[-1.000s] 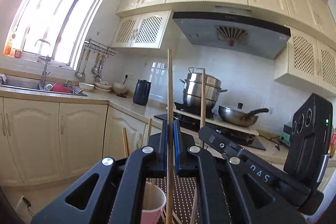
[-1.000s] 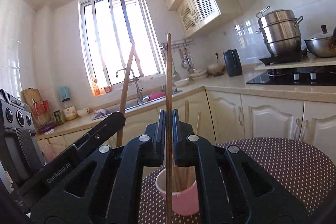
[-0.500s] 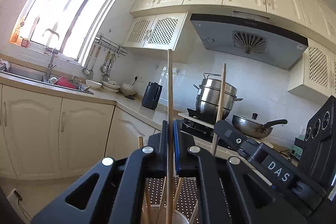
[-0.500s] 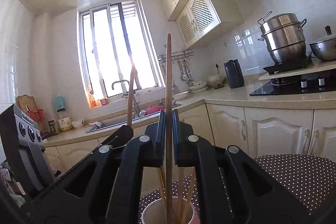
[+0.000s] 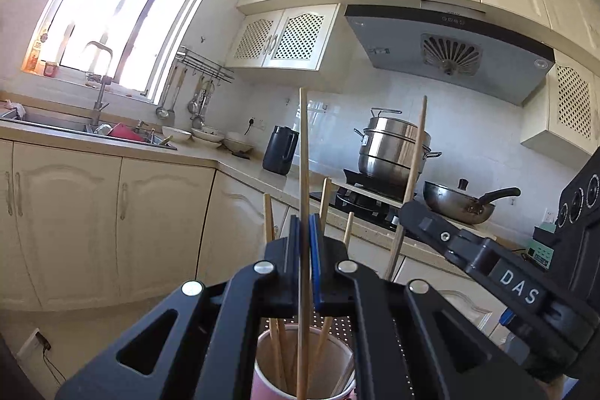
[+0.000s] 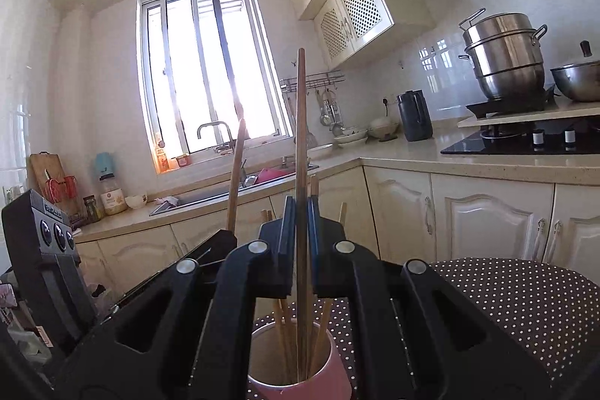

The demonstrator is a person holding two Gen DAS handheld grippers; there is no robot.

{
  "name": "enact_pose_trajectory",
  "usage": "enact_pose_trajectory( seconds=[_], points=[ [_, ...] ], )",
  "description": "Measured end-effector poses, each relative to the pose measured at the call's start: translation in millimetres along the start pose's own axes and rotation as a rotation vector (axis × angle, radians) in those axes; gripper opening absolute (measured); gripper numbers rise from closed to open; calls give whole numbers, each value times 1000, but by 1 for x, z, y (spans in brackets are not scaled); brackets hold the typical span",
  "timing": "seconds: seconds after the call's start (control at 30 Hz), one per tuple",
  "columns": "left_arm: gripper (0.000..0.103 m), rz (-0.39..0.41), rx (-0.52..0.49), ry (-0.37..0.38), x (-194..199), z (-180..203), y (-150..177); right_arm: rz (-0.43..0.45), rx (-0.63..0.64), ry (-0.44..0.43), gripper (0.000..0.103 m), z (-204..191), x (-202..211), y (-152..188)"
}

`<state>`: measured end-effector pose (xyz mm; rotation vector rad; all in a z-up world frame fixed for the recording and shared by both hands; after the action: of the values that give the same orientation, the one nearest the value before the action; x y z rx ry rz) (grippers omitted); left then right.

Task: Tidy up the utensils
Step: 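Lift the chopstick with the right gripper and lower it into the pink cup, then open the right gripper to release the chopstick into the cup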

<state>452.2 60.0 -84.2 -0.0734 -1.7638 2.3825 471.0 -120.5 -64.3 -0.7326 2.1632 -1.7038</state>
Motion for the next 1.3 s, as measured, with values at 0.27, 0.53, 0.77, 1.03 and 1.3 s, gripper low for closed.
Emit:
enact_pose_trajectory(
  seconds=[0.27,0.53,0.77,1.03,1.3],
  points=[
    [5,102,12,5,13,6,-27,-21,15,9,7,-4,8,2],
    [5,124,-18,-11,-13,10,-23,-44,18,-12,7,0,-4,12],
    [5,113,-15,-23,-30,3,-14,-54,-2,-33,7,5,-11,19],
    [5,72,-31,-31,-26,3,-2,-58,-11,-35,7,3,-7,19],
    [5,25,-29,-38,-6,0,9,-83,-3,-12,7,-1,3,18]
  ],
)
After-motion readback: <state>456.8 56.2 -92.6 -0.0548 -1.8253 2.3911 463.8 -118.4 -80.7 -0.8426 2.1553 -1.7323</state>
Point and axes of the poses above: each gripper's, at about its wrist camera, not at the fingertips, and x roughly against the way its jaws point, z to its right, y to its underside, the point moved 3 cm from there along -x, roughly the way its jaws point, and after that the axes turned 3 degrees about y, right-handed, at the moved point
